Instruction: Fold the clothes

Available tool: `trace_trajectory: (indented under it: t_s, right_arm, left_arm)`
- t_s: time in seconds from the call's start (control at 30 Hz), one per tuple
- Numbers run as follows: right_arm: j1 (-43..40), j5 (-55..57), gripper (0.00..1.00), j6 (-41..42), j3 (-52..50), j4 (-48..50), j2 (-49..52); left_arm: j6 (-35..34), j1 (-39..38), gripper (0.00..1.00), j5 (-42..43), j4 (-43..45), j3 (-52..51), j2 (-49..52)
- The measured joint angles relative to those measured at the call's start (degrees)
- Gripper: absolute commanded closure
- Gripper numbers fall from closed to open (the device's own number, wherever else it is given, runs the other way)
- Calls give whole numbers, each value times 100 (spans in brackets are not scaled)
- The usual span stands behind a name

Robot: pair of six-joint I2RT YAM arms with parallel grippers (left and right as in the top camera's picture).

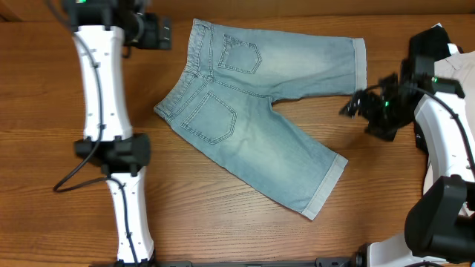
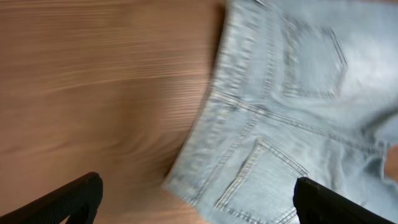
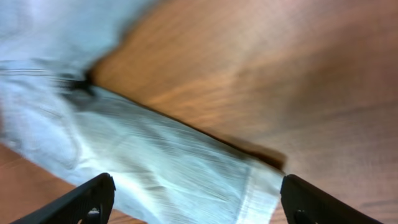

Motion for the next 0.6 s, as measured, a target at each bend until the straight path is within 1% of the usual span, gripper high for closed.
trace_trajectory:
  t_s: [0.07, 0.23, 0.43, 0.6]
  right_arm:
    - [109, -46, 0, -63, 280, -26, -11]
    - [262, -13, 0, -138, 398, -9, -22]
    - [260, 407, 0, -166, 398, -232, -22]
    - [258, 562, 0, -175, 398, -262, -22]
  left_arm:
    - [273, -212, 0, 142, 168, -2, 249]
    - [693, -713, 0, 326, 575, -28, 804]
    - [835, -1126, 0, 402, 1093, -55, 1235]
    - [848, -1165, 0, 439, 1099, -63, 1434]
